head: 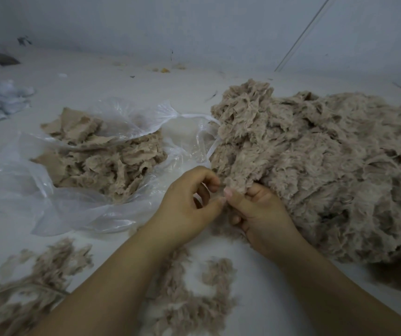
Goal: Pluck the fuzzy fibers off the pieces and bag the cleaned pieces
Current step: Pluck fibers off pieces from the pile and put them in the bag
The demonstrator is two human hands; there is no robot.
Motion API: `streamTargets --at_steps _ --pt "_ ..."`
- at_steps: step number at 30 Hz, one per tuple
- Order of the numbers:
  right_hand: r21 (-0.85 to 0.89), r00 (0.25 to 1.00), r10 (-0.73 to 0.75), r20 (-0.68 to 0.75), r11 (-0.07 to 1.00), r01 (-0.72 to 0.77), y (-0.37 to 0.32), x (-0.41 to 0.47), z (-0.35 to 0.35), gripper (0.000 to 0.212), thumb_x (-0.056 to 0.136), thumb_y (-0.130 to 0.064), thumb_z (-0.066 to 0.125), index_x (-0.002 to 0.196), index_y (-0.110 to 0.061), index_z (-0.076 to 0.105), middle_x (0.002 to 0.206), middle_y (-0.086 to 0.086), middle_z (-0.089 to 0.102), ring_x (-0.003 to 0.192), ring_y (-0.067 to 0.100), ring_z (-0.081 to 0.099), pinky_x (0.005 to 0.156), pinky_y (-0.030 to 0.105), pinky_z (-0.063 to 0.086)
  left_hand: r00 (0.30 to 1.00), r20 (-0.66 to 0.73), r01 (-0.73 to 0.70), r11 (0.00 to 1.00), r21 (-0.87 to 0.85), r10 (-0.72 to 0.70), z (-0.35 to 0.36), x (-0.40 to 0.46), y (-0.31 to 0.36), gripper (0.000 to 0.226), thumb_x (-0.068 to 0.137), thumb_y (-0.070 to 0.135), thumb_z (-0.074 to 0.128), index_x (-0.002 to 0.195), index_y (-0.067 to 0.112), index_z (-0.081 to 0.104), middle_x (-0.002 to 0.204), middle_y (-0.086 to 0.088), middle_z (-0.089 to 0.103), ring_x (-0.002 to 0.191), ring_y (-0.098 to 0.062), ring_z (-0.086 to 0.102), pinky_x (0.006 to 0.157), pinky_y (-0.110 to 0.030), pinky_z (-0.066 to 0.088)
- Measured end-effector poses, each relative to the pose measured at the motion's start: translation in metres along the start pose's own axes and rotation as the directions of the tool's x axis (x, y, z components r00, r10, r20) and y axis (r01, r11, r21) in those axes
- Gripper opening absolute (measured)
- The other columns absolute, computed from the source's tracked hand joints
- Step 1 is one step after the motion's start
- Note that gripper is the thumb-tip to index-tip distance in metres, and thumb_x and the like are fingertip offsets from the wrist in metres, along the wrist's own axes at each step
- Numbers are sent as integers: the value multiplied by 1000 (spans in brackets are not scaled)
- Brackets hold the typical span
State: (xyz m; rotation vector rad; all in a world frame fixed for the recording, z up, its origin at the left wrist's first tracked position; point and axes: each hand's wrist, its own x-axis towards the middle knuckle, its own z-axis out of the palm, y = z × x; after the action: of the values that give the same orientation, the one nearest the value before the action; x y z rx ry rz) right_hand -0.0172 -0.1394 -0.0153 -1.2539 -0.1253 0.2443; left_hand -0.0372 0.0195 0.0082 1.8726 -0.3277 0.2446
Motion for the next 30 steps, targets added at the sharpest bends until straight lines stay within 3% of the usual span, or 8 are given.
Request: streamTargets --at_steps 5,9,14,19,21,23,27,30 --pt "24 1000 -11 15 1000 10 -1 -1 1 53 79 -33 72 102 13 61 93 37 60 66 26 44 52 27 29 989 50 144 966 -213 -136 4 2 0 10 82 -1 73 91 3 71 77 -15 68 64 -21 62 54 -24 50" --pt "124 1000 14 2 992 -14 -1 1 -2 34 80 -46 68 59 -21 58 49 -1 46 42 9 43 46 24 40 986 23 166 965 -204 -165 6 1 0 9 76 0 79 80 2 71 65 -5 63 59 -16 57 52 -21 46" --pt "159 999 26 -45 987 -19 1 3 -1 27 84 -39 64 72 -15 57 45 -7 38 39 5 39 44 22 40 992 -6 120 949 -293 -127 3 2 4 25 73 27 78 87 7 70 71 -3 64 58 -13 55 51 -24 48" --pt "149 998 -40 44 988 33 2 1 0 31 87 -36 63 79 -6 62 63 7 66 64 21 57 53 26 45 975 73 222 904 -365 -210 14 6 -1 24 83 3 72 104 12 67 96 -14 69 71 -26 66 56 -33 54" --pt "136 997 -30 67 991 20 1 1 -1 33 86 -36 63 73 -6 62 72 18 67 70 29 55 54 27 46 967 95 253 844 -473 -236 15 7 -1 15 83 1 70 97 5 68 88 -18 71 69 -28 67 56 -32 56" --pt "99 999 -26 39 995 22 1 1 -1 34 83 -38 63 58 -16 60 53 6 55 60 24 47 50 26 42 965 99 259 830 -494 -243 15 9 -3 2 83 1 70 83 3 70 75 -18 71 60 -27 67 53 -30 56" --pt "223 996 71 -52 973 -58 -2 4 2 44 77 -46 64 80 -3 57 43 -2 33 48 17 28 65 40 40 964 85 263 854 -450 -252 10 10 -3 12 78 -1 72 70 9 70 62 -11 66 49 -18 59 44 -24 47" --pt "223 988 97 -117 972 -69 -4 3 3 34 86 -35 64 81 -4 54 42 -3 35 40 13 34 64 39 45 934 256 338 850 -403 -250 -3 8 1 3 70 8 74 70 7 71 58 -10 62 46 -16 55 42 -23 45"
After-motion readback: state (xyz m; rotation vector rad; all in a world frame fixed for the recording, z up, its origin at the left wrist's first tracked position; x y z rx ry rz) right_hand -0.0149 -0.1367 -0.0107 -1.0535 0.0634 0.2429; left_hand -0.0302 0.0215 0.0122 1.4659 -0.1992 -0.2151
